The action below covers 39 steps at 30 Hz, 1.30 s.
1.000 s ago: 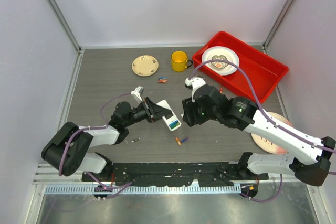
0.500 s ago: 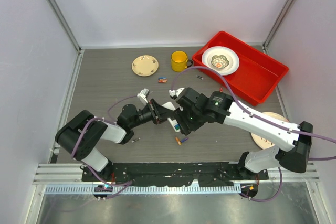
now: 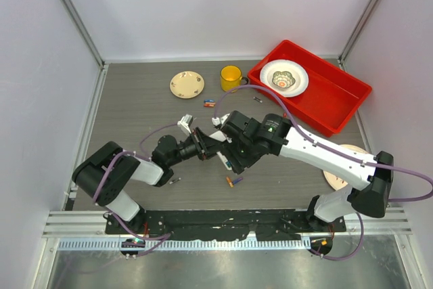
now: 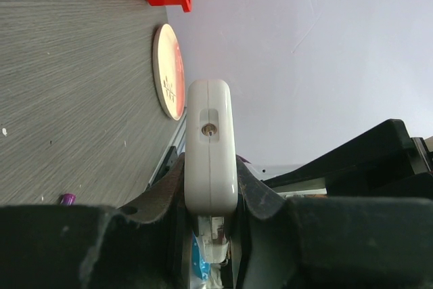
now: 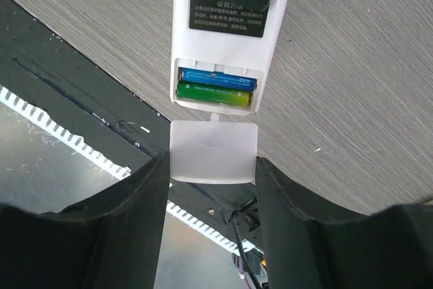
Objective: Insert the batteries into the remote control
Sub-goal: Load the battery cover into the remote control.
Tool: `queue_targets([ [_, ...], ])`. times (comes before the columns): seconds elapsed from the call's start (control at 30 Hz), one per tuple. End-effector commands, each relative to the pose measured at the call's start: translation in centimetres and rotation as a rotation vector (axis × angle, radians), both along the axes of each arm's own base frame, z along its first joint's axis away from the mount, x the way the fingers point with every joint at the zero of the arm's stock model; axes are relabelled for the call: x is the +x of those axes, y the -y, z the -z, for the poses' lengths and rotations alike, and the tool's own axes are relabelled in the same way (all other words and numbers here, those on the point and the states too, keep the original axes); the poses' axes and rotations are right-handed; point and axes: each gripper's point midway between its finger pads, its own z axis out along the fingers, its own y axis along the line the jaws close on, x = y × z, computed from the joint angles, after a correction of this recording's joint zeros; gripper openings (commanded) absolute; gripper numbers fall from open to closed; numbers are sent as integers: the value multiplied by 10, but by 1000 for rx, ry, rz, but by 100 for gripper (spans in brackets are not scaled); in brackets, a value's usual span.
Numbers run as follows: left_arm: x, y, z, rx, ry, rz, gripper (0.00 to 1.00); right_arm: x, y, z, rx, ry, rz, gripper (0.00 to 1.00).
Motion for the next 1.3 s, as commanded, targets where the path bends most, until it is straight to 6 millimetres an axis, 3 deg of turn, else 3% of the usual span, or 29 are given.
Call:
queue_targets([
  [0.0,0,0,-17,-25,89,-18,0,5,-4,-11,-5,30,-31,24],
  [0.33,0,-6,-9,59,95,-49,0,14,-20,-11,21,46,-17,20],
  [0.73,-3,-8,-14,64,118,-43,0,23,-33,-9,35,60,-6,19],
  [1.27,-6,-10,-18,49,130,-46,0,23,-29,-3,19,56,16,17],
])
